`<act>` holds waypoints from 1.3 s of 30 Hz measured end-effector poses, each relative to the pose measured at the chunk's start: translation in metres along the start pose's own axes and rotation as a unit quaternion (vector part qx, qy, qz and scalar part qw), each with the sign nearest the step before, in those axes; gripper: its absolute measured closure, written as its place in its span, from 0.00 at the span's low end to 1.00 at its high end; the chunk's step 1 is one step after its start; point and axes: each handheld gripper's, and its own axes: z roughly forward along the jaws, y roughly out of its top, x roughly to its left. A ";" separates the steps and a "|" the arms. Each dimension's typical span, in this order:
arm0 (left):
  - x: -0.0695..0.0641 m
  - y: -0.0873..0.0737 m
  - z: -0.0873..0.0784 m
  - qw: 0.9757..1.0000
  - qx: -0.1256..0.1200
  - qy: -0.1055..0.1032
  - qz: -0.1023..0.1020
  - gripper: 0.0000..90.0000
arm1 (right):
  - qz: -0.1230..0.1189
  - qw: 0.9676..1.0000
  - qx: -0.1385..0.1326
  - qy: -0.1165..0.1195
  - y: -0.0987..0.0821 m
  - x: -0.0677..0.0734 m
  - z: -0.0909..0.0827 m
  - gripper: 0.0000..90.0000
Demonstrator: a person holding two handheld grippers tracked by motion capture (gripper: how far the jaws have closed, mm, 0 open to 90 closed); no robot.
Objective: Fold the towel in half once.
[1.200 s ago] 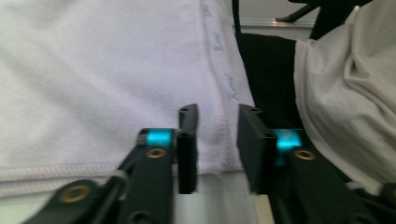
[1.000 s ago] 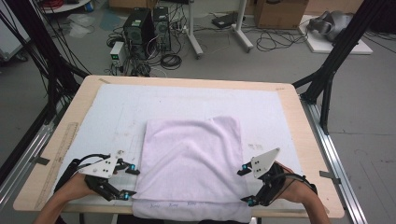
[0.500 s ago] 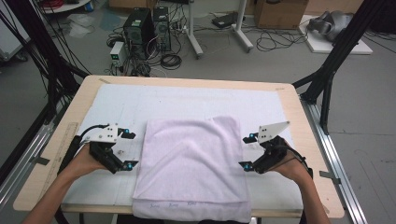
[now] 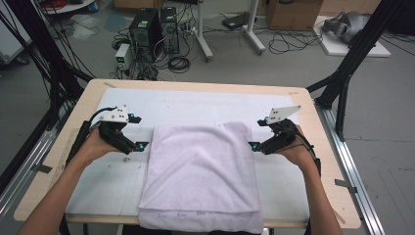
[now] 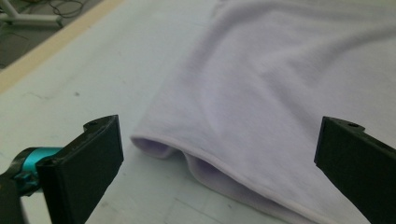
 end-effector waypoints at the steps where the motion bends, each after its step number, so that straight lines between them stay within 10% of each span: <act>1: 0.004 0.003 0.002 1.000 0.003 0.005 0.003 0.02 | 0.007 1.000 -0.004 -0.009 0.000 -0.004 0.001 0.11; 15: 0.055 -0.007 0.022 0.999 0.004 0.024 -0.042 0.03 | 0.047 0.998 -0.002 -0.041 0.004 -0.042 0.018 0.11; 28: 0.053 0.022 0.029 1.000 0.009 -0.012 -0.002 0.06 | 0.060 0.998 0.022 -0.029 0.012 -0.062 0.047 0.11; 39: 0.064 0.008 0.054 0.998 0.018 -0.042 -0.036 0.06 | 0.054 0.997 0.043 -0.022 0.007 -0.064 0.067 0.11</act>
